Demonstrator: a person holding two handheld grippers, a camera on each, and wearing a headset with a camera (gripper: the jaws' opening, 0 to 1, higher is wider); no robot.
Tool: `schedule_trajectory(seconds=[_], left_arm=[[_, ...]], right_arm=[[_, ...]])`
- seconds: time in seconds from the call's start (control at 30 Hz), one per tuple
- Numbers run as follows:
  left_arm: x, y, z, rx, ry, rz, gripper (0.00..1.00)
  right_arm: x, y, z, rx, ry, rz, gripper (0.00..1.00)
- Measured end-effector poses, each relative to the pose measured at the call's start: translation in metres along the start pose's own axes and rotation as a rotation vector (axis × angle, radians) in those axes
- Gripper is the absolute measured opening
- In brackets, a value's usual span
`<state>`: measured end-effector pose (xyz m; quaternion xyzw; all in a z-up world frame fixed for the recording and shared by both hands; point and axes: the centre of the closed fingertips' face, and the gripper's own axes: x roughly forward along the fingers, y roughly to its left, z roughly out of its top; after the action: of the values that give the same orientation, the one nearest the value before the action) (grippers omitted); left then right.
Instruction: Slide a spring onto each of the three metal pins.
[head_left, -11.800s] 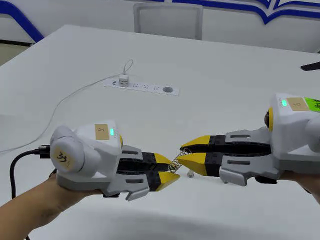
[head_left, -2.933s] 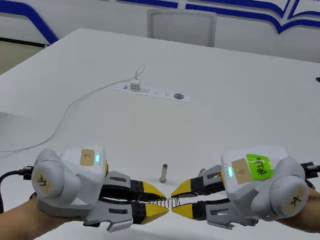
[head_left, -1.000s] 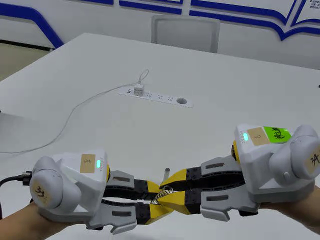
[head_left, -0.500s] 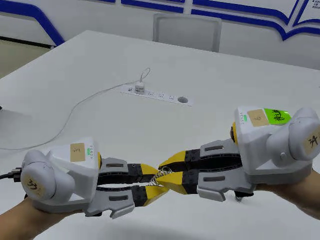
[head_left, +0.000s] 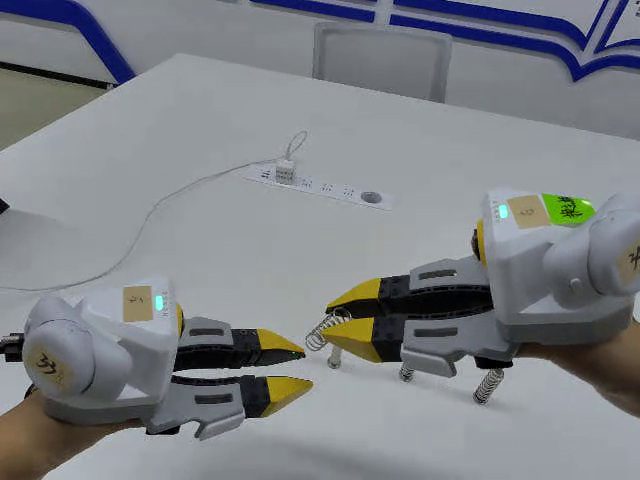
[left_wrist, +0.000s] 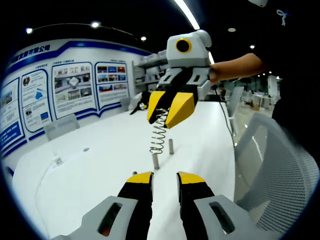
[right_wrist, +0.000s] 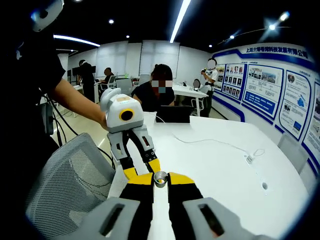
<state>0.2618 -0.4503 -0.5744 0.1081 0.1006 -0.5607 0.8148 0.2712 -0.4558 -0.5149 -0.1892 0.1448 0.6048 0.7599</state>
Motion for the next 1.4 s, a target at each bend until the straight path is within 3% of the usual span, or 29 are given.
schedule_trajectory(seconds=[0.17, 0.3, 0.43, 0.63, 0.8, 0.97, 1.4], left_arm=[[-0.01, 0.013, -0.003, -0.015, 0.002, 0.052, 0.32], [-0.018, 0.02, -0.005, -0.024, 0.004, 0.08, 0.32], [-0.025, 0.027, -0.007, -0.046, 0.01, 0.111, 0.41], [-0.035, 0.031, -0.009, -0.09, -0.002, 0.13, 0.46], [-0.043, 0.032, -0.022, -0.127, 0.04, 0.137, 0.56], [-0.048, 0.036, -0.034, -0.148, 0.088, 0.17, 0.81], [-0.054, 0.039, -0.043, -0.186, 0.11, 0.211, 1.0]], right_arm=[[-0.002, -0.021, -0.007, 0.004, 0.019, -0.049, 0.1], [-0.005, -0.039, -0.017, 0.015, 0.044, -0.087, 0.1], [-0.007, -0.051, -0.028, 0.033, 0.071, -0.111, 0.1], [-0.005, -0.065, -0.043, 0.043, 0.114, -0.154, 0.1], [-0.002, -0.072, -0.051, 0.063, 0.135, -0.174, 0.1], [0.004, -0.076, -0.061, 0.08, 0.159, -0.184, 0.1], [0.021, -0.084, -0.077, 0.148, 0.194, -0.194, 0.1]])
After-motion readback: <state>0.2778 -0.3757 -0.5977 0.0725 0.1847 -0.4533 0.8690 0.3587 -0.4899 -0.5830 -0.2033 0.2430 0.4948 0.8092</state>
